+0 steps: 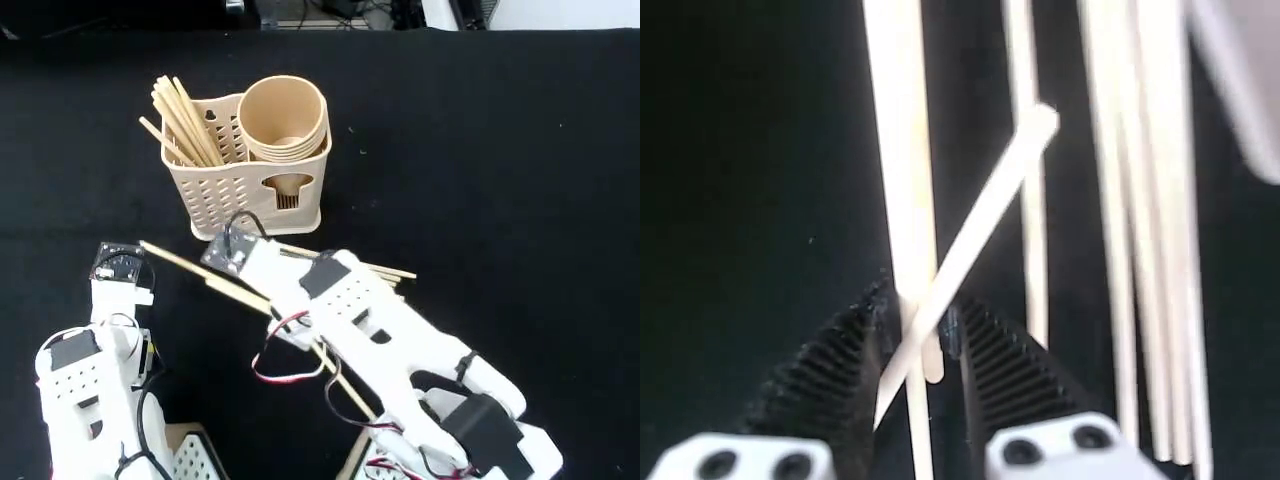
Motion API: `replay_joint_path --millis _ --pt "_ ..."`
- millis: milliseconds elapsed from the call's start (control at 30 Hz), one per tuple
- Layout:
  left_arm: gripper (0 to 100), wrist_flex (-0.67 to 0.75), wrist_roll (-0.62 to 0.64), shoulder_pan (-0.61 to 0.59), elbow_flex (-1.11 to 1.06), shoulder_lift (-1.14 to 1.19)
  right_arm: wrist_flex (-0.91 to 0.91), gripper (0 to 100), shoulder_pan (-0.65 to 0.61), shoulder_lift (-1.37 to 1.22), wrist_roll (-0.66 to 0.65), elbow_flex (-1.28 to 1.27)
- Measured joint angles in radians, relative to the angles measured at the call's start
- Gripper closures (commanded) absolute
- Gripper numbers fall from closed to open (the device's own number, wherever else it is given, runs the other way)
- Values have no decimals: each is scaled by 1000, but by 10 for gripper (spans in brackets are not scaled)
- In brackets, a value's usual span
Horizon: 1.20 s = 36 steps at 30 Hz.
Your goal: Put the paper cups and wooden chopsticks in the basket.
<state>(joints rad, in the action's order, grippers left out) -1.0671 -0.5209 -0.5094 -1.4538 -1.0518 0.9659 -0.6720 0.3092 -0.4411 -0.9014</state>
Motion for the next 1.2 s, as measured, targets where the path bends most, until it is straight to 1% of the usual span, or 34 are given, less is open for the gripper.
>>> replay_joint_path --millis 67,167,300,367,467,600,700,800,900,1100,1200 --pt "855 0 0 0 0 0 -5 984 0 -9 -2 -26" --pt "855 0 0 0 0 0 -5 972 0 -9 -40 -51" --pt "855 0 0 0 0 0 9 848 2 -9 -71 -61" --pt "856 0 0 0 0 0 29 815 21 -9 -74 -61" --pt "857 0 0 0 0 0 35 815 44 -9 -75 -61" --pt "855 0 0 -21 15 5 35 812 34 -9 -51 -29" --pt "855 -2 -3 -98 38 5 26 812 -18 -12 0 41" --pt "856 -2 -58 -147 40 5 -25 812 -89 -26 21 78" --pt "857 -2 -83 -155 17 5 -80 812 -115 -100 28 115" --pt "857 5 -86 -160 14 5 -97 814 -117 -338 28 241" --pt "856 11 -86 -160 14 5 -98 815 -121 -404 28 287"
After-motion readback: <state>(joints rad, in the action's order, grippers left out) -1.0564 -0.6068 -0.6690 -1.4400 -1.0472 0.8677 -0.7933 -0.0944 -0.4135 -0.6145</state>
